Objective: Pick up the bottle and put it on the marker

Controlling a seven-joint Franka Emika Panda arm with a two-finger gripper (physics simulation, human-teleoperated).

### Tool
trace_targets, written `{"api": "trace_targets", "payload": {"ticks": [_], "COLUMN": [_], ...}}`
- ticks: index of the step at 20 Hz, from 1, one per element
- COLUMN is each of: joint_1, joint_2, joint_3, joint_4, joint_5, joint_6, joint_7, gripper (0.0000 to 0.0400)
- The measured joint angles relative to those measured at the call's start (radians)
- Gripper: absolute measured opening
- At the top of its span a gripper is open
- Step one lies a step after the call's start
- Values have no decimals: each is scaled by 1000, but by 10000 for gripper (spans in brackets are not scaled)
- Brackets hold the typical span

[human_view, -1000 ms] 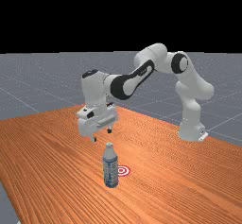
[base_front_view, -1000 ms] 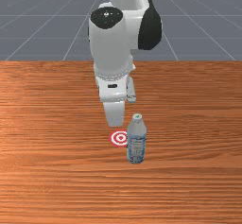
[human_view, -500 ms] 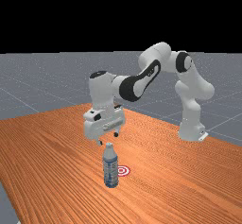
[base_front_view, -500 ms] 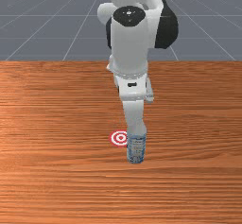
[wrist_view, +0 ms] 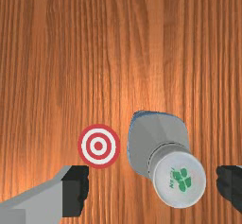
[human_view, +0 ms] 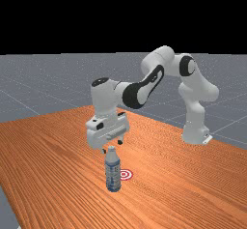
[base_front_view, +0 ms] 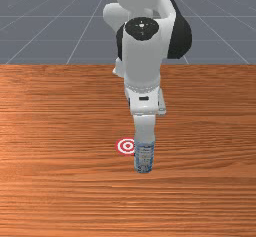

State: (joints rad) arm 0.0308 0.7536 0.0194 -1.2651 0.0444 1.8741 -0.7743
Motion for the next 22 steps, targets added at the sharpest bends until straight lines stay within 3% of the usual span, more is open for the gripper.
{"api": "trace_targets", "payload": {"ticks": [2,10,15,21,22], "joint_1": [1,0,0,0,-1], "joint_2": [-34,4,-18,-7,-140], "joint_3": [-1,0,-2,-2,-1], "joint_4": [-75,8,-80,-58,-321], "joint_5": [-1,0,1,2,5], "joint_6": [83,-8,99,71,328], "joint_7": [-2,0,1,6,-6], "gripper": [400,400,400,400,250]}}
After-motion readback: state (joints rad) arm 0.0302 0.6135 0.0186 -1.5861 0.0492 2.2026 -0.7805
